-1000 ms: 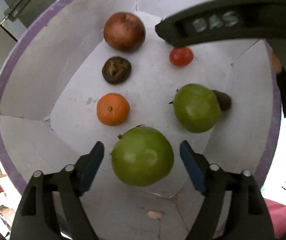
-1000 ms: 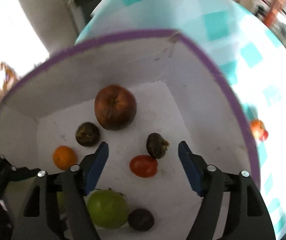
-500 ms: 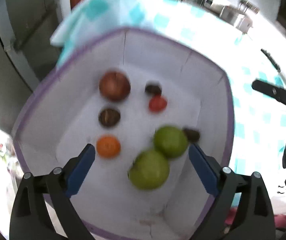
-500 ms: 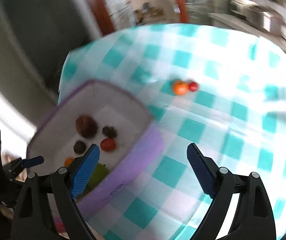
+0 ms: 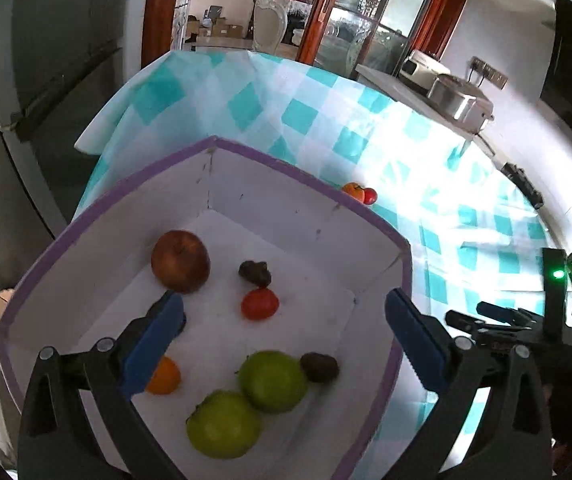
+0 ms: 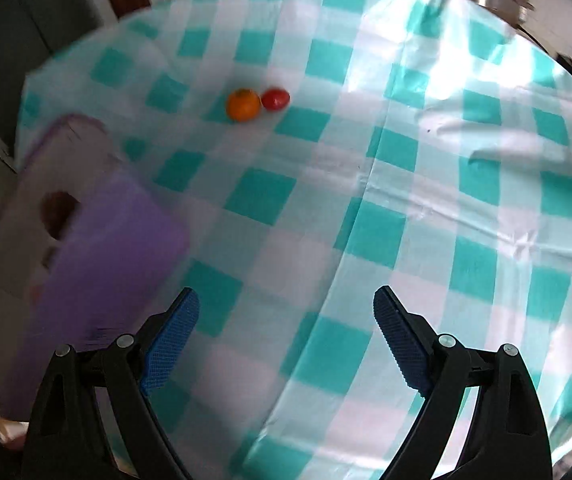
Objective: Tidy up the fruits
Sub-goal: 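Grasp the orange with the left tool while the right tool grasps the red tomato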
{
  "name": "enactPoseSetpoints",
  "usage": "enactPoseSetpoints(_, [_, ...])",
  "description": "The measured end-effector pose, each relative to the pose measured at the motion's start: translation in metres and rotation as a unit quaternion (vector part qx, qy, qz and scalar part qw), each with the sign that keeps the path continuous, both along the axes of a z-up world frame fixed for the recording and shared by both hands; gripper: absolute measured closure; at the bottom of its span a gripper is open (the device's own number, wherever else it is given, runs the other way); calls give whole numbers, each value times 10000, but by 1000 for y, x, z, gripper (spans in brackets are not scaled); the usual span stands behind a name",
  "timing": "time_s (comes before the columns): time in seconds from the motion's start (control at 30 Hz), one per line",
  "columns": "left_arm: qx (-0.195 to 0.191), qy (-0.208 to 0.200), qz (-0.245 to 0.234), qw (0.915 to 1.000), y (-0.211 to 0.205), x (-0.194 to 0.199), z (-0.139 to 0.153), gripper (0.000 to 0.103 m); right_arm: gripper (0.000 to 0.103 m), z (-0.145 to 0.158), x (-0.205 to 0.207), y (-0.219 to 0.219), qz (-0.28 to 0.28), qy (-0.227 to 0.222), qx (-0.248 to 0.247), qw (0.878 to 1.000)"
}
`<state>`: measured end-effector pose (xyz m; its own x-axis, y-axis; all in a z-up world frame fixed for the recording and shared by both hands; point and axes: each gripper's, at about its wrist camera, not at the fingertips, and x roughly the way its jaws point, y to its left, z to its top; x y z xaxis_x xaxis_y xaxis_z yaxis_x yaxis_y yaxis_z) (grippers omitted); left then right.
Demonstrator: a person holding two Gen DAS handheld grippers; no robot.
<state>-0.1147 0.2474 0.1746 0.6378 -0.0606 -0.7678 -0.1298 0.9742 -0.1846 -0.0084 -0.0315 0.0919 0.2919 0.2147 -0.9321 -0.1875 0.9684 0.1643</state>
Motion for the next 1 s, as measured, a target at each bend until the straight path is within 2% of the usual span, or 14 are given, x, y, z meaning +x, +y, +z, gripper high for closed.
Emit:
enactPoseSetpoints(0.1, [-1, -30, 44, 10000, -8, 17, 2, 2, 18, -23, 23, 6, 345, 1, -250, 9991])
enactPoseSetpoints(0.23, [88, -102, 52, 9999, -29, 47, 10, 2, 26, -50, 64, 9, 569, -47, -374, 9977])
enactPoseSetpoints(0.37, [280, -157, -143, 9994, -60, 83, 15, 2, 35, -74, 119, 10, 548, -120, -69, 9984])
enactPoseSetpoints(0.5, [455, -76, -378, 9982, -82, 125, 15, 2, 39, -87, 160, 25, 864, -499, 69, 9950])
enactPoseSetpoints(0.53, [515, -6, -425, 9978, -85, 135, 14, 2, 39, -88, 166, 28, 926, -568, 90, 9940])
enactPoseSetpoints(0.63, [660, 556, -581, 9946, -95, 176, 2, 2, 39, -92, 189, 38, 1204, -773, 138, 9896])
enactPoseSetpoints(0.73, [739, 1079, -459, 9904, -96, 207, -14, 2, 41, -94, 204, 49, 1643, -1011, 133, 9811])
enactPoseSetpoints(0.87, [352, 1421, -397, 9884, -91, 236, -28, 2, 41, -95, 211, 56, 2158, -1272, 69, 9681])
enactPoseSetpoints(0.93, [342, 1711, -451, 9836, -91, 251, -36, 2, 41, -95, 212, 60, 2469, -1414, 39, 9587])
enactPoseSetpoints(1.0, [403, 2074, -755, 9745, -95, 272, -48, 2, 42, -94, 214, 66, 2826, -1555, 14, 9466])
